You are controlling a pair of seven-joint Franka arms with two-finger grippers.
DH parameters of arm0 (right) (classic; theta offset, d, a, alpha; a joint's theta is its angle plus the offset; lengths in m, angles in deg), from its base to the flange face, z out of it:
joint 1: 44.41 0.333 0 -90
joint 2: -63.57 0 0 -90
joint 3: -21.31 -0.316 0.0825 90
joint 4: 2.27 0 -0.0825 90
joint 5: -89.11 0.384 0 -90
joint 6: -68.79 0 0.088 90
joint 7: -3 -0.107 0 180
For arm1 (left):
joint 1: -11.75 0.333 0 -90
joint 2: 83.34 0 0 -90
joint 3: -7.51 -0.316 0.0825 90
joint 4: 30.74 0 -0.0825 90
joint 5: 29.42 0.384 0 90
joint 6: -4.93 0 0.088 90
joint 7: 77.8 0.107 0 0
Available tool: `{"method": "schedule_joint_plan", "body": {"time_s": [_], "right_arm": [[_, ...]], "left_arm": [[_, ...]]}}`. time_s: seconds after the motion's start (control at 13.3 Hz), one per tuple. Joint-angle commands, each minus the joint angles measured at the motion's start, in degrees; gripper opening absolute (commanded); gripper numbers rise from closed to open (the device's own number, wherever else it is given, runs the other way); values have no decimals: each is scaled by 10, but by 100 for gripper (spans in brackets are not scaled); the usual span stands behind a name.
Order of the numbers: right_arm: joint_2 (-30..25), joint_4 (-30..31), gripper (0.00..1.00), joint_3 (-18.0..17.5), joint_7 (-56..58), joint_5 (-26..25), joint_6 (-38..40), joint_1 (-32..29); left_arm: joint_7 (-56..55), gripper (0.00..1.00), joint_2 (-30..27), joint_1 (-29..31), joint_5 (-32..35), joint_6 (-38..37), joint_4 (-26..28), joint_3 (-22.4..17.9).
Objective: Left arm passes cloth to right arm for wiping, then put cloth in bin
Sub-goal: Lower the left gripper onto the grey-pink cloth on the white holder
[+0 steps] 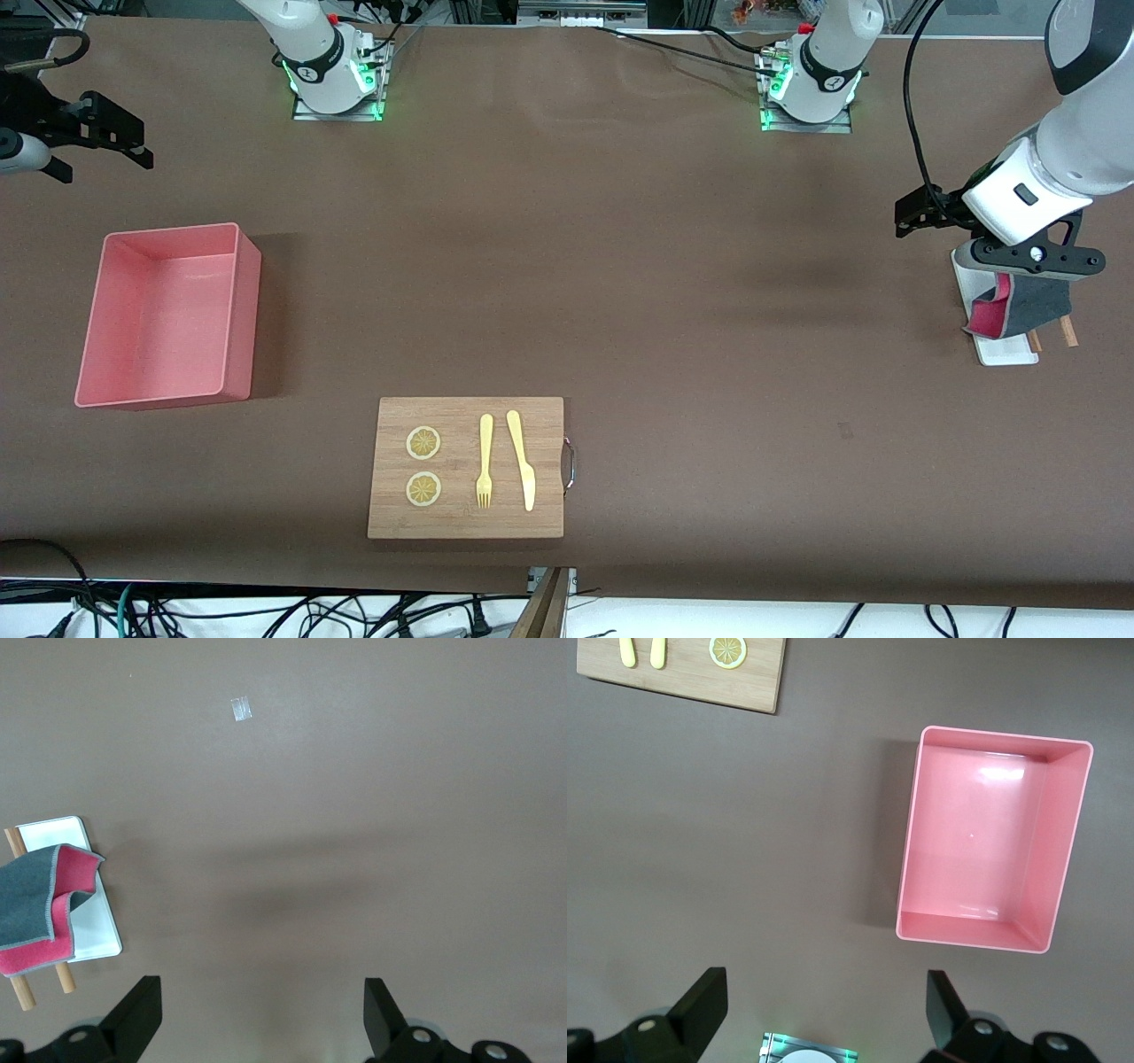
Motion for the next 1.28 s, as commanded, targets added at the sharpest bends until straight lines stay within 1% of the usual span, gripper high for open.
{"method": "schedule_joint_plan", "body": {"time_s": [0.0,0.45,0.68,0.9,1.05,1.2], "right_arm": [[-6,1,100,-3,4,4,-1,-5],[-6,1,99,-3,4,5,0,-5],[-6,1,100,-5,4,5,-1,-5],[-7,1,100,-5,4,5,1,-5],[-6,1,99,-5,4,4,0,-5],[-6,1,100,-6,4,4,-2,-4]], "left_arm": [[5,100,7,-3,7,-16,-19,-3],[5,100,7,-3,8,-19,-19,-2],[5,100,7,-3,34,-46,-19,0],[19,100,6,-3,41,-82,-16,-2],[46,100,7,-3,86,-87,-6,0],[88,100,15,-2,137,-84,16,1]]}}
